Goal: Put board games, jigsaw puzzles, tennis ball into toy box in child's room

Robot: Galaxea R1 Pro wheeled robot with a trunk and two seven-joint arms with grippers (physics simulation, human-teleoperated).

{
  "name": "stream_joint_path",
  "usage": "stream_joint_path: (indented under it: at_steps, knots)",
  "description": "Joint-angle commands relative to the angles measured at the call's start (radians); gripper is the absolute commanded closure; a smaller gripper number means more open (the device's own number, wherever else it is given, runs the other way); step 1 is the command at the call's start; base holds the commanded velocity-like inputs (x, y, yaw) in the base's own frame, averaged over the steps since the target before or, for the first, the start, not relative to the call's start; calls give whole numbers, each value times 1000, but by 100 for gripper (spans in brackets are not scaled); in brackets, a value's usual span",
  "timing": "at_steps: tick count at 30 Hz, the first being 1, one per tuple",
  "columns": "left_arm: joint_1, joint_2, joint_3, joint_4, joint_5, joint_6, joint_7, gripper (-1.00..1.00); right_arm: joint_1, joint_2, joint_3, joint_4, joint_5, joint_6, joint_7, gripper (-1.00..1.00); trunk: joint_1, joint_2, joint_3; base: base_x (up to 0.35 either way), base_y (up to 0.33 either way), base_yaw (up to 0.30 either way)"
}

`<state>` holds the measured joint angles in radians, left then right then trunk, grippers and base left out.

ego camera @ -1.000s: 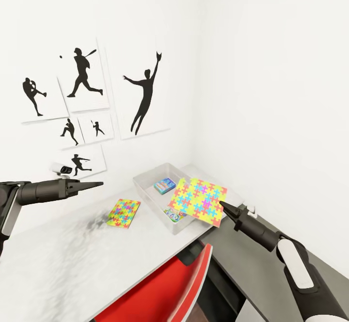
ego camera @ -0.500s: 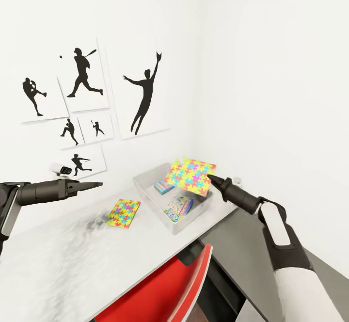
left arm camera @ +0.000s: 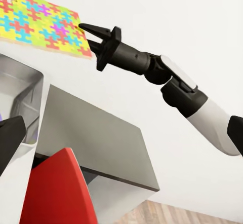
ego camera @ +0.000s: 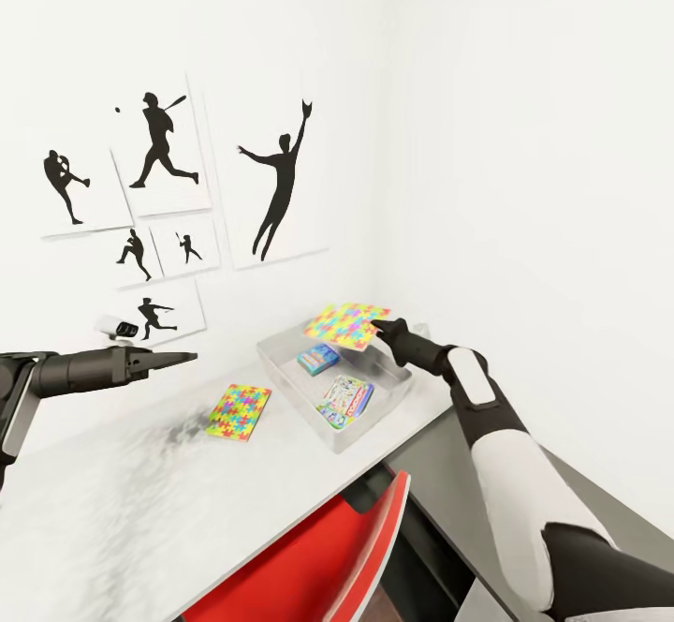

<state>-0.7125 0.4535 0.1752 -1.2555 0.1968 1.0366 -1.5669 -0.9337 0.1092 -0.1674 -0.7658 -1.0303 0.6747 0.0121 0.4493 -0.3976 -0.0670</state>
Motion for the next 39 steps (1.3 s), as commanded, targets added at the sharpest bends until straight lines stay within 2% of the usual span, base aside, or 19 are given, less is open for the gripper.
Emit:
stream_joint_path:
  at_steps: [1,10,19,22,25,28,30,34,39]
  knots:
    - [-1,0,-1,0,0,11,-4,-100,-2,3,-6,3,1,5,0,100,1,-2,-2,0,0,0]
    - [-1,0,-1,1,0,11,-4,-100,-5,26,1,18,8,-66,-3,100,1,-2,-2,0,0,0]
    - [-1,2,0,1,1,11,-4,-100,0,29,16,20,1,-78,9,100,1,-2,-2,0,0,0]
    - [-1,2,-1,1,1,11,-4,-100,1,30,18,22,2,-120,5,100,1,-2,-2,0,0,0]
    - [-1,1,-2,1,1,11,-4,-100,1,33,25,45,4,-143,2,100,1,-2,-2,0,0,0]
    - [-1,2,-1,1,1,11,-4,-100,0,34,70,63,5,-157,2,100,1,-2,-2,0,0,0]
    - [-1,2,-1,1,1,11,-4,-100,0,34,83,77,4,-161,2,100,1,-2,-2,0,0,0]
    - [-1,3,0,1,3,11,-4,-100,0,32,83,160,1,-165,2,100,1,-2,-2,0,0,0]
    - [-1,4,0,1,6,11,-4,-100,0,32,78,194,-2,-192,3,100,1,-2,-2,0,0,0]
